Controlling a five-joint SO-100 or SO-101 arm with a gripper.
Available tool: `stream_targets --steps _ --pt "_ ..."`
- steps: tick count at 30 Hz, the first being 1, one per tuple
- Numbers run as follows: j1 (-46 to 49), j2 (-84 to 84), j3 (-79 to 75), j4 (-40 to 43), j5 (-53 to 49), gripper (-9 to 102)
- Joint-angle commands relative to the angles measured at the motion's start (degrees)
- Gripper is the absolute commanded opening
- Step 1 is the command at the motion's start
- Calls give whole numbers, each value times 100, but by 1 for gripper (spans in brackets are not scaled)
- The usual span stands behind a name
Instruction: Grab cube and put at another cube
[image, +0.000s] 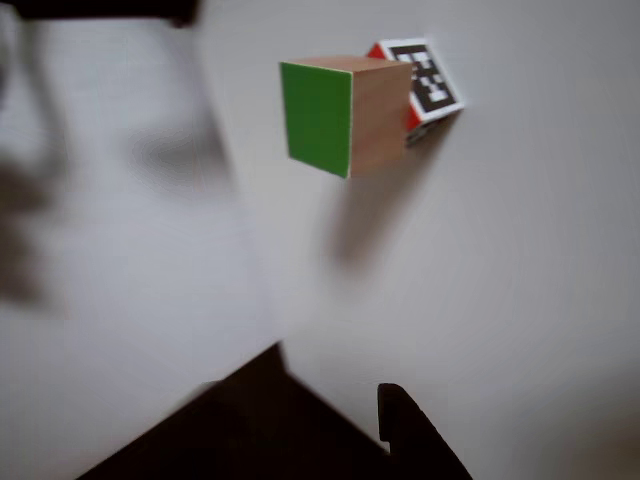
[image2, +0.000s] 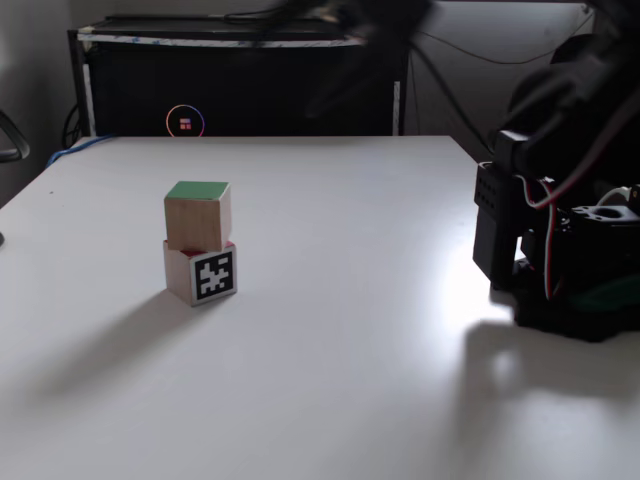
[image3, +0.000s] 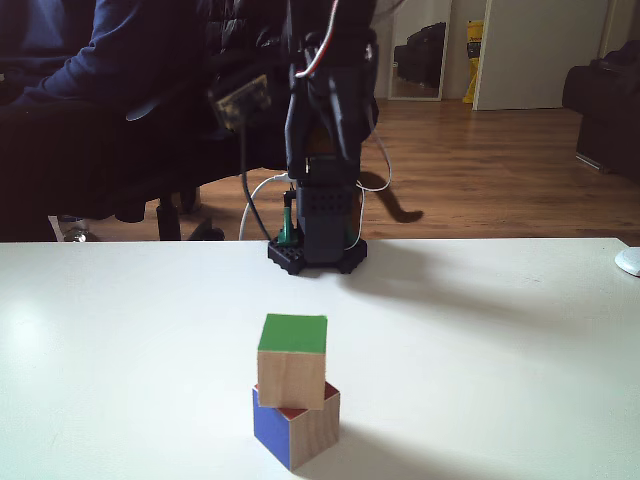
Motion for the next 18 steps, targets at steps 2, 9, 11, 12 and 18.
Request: stream_targets --steps 2,9,11,12,18 --pt "-185 2329 2479 -642 -123 0" --pt "-246 3270 4702 -1099 -404 0" --pt "-185 3480 5203 -1046 -475 0" --pt "-53 3480 5177 -976 -448 0" --pt "202 3480 5089 -527 -905 0"
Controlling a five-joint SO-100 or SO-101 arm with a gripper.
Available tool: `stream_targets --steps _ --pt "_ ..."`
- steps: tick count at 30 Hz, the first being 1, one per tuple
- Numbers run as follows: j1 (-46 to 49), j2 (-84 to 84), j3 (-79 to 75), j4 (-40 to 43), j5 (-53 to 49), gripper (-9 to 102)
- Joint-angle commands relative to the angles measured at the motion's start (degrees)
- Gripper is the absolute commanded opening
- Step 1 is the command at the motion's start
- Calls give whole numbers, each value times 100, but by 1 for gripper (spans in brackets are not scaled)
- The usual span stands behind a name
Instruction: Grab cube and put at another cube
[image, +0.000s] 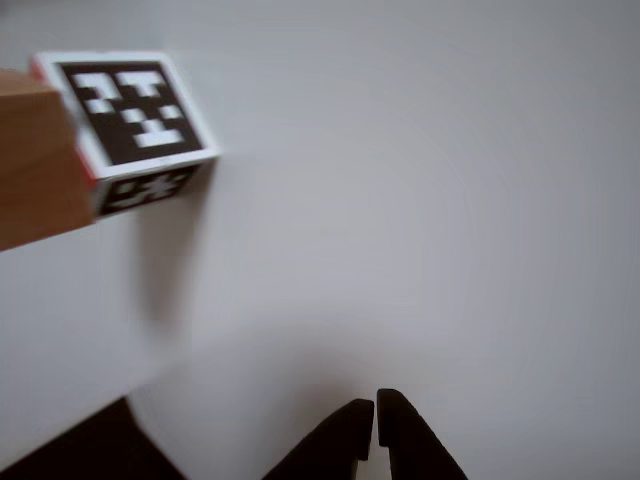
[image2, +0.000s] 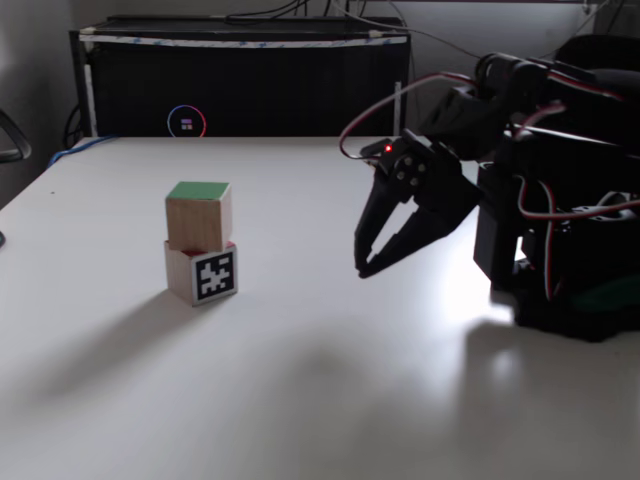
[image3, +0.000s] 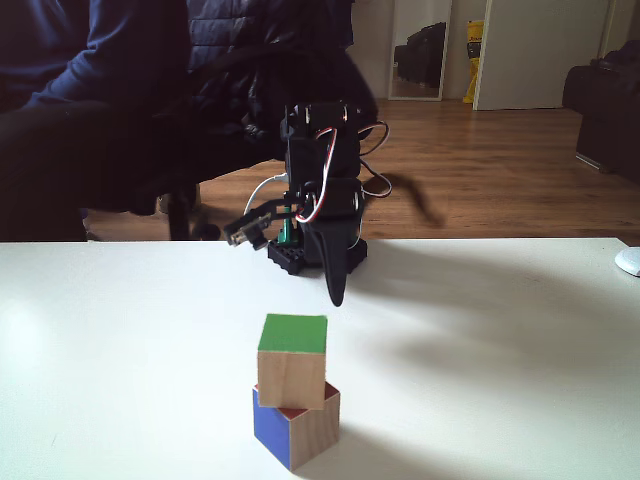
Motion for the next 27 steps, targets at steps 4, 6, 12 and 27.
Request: stream_targets --steps 4,6,12,27 --pt "237 70 -62 193 -97 0" --pt "237 70 -62 193 -105 0" --pt "202 70 -62 193 -114 0" --pt "360 70 -62 193 35 0"
